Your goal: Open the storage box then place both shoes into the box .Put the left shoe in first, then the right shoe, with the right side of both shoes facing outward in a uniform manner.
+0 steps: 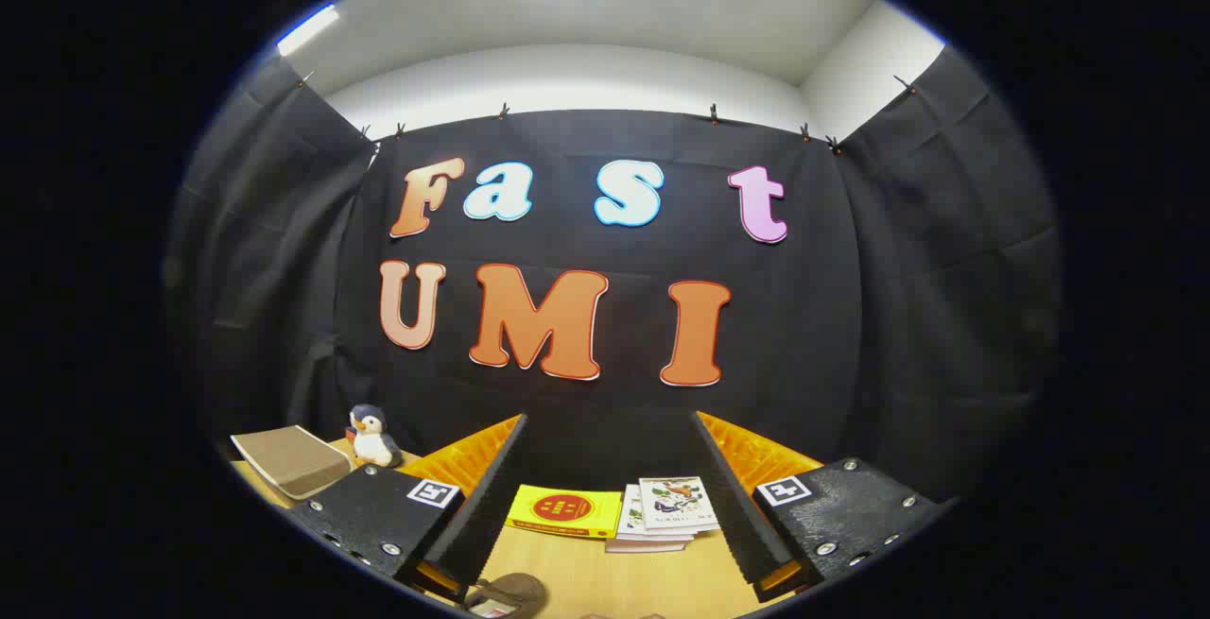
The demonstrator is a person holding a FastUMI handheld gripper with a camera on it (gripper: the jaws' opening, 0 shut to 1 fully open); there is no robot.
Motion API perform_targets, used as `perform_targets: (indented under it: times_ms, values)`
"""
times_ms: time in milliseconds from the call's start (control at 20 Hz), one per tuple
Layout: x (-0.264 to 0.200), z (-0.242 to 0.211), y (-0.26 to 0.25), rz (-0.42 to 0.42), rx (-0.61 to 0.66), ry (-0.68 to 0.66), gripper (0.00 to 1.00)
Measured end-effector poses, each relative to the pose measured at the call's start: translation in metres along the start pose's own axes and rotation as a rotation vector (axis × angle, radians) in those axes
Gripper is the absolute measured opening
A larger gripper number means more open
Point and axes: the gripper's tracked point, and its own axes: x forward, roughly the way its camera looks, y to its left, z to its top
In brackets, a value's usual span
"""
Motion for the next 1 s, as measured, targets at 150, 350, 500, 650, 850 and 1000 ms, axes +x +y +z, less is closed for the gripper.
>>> perform_targets:
  times_ms: [150,350,500,650,850,1000]
  values:
    - [0.005,0.002,0.015,0.047,-0.007,0.004,0.98]
    - [0.012,0.003,0.039,0.123,-0.006,0.009,0.98]
    - [0.019,0.001,0.048,0.160,-0.026,0.013,0.98]
    - [0.019,0.001,0.045,0.160,-0.033,0.006,0.98]
    - [0.025,-0.005,0.043,0.159,-0.031,0.023,0.98]
    - [0.023,-0.020,0.061,0.230,-0.006,0.052,0.98]
